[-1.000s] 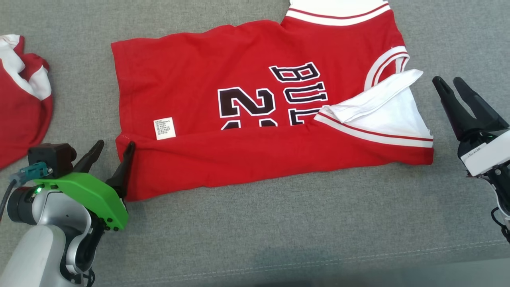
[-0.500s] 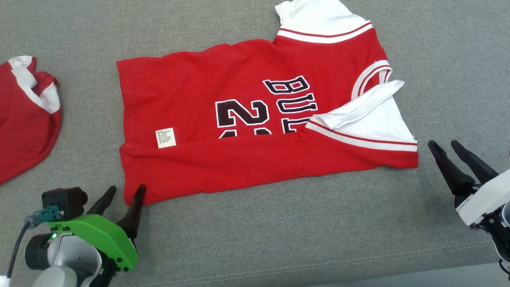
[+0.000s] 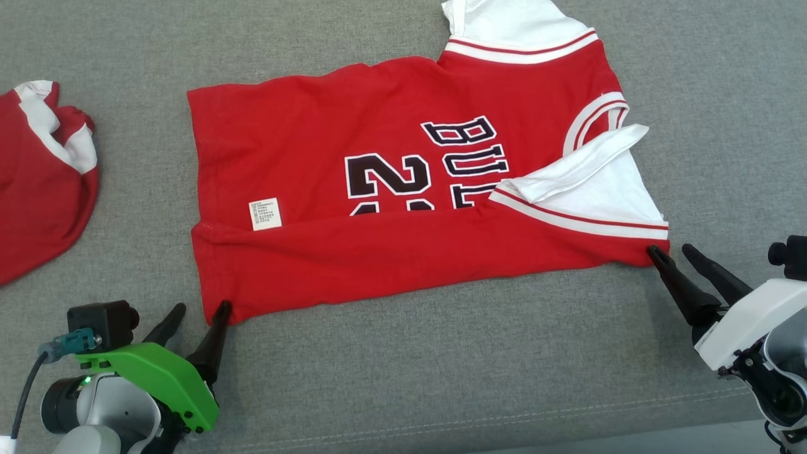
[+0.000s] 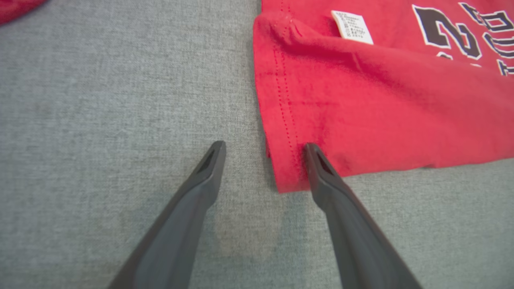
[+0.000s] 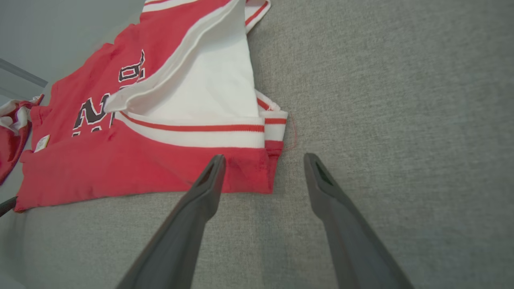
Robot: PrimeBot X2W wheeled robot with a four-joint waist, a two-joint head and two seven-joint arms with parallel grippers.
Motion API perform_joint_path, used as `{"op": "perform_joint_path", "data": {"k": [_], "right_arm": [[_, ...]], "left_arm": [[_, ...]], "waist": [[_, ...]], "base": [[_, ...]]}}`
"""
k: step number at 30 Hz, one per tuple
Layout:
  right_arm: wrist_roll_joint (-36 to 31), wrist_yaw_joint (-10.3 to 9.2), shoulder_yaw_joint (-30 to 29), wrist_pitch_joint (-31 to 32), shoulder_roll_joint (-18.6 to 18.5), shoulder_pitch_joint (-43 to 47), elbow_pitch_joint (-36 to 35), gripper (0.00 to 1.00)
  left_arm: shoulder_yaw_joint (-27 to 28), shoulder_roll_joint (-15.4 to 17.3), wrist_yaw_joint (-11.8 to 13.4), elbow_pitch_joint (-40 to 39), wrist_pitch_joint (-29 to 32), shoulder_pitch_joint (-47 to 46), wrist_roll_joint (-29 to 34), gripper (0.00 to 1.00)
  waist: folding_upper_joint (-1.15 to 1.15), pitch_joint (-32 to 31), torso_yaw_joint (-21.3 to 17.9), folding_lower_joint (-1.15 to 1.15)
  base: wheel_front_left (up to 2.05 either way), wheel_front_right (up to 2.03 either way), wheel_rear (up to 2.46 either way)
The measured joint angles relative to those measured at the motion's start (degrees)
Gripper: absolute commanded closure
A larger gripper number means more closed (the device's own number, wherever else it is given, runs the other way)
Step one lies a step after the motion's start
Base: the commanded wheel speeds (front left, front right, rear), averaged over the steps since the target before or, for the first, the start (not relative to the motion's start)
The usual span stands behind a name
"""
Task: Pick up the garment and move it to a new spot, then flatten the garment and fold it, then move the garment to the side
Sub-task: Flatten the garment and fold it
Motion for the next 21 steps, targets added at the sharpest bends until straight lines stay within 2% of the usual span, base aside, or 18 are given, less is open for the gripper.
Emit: {"op": "perform_joint_path", "data": {"k": [6, 7, 10, 11, 16, 21], "right_arm": [[0.0, 0.00, 0.6, 1.0, 0.3, -1.2, 1.9, 0.00], [0.0, 0.01, 0.6, 1.0, 0.3, -1.6, 2.0, 0.15], [0.0, 0.08, 0.7, 1.0, 0.6, -2.5, 2.2, 0.34], [0.0, 0.09, 0.7, 1.1, 0.7, -2.8, 2.3, 0.47], [0.0, 0.27, 1.0, 1.5, 0.8, -3.6, 2.7, 0.43], [0.0, 0.57, 1.2, 2.0, 0.7, -3.9, 3.2, 0.50]], "left_arm": [[-0.3, 0.1, 0.0, 0.0, 0.8, -0.4, 0.0, 0.00], [-0.5, 0.1, 0.0, 0.0, 0.9, -0.5, 0.0, 0.00], [-0.7, 0.1, 0.0, 0.1, 1.0, -0.6, 0.0, 0.00], [-0.7, 0.2, 0.0, 0.1, 1.3, -0.6, 0.0, 0.00], [-1.0, 0.6, 0.0, 0.1, 2.3, -0.7, 0.0, 0.00], [-1.5, 1.0, 0.0, -0.1, 3.4, -0.7, 0.0, 0.00]], "waist": [[0.00, 0.5, 0.3, 0.00], [0.00, 0.5, 0.3, 0.00], [0.00, 0.6, 0.5, 0.00], [0.00, 0.6, 0.5, 0.00], [0.00, 0.7, 0.6, 0.00], [0.00, 0.7, 0.5, 0.00]], "base": [[0.00, 0.00, 0.00], [0.00, 0.00, 0.00], [0.00, 0.00, 0.00], [0.00, 0.00, 0.00], [0.00, 0.00, 0.00], [0.00, 0.00, 0.00]]}}
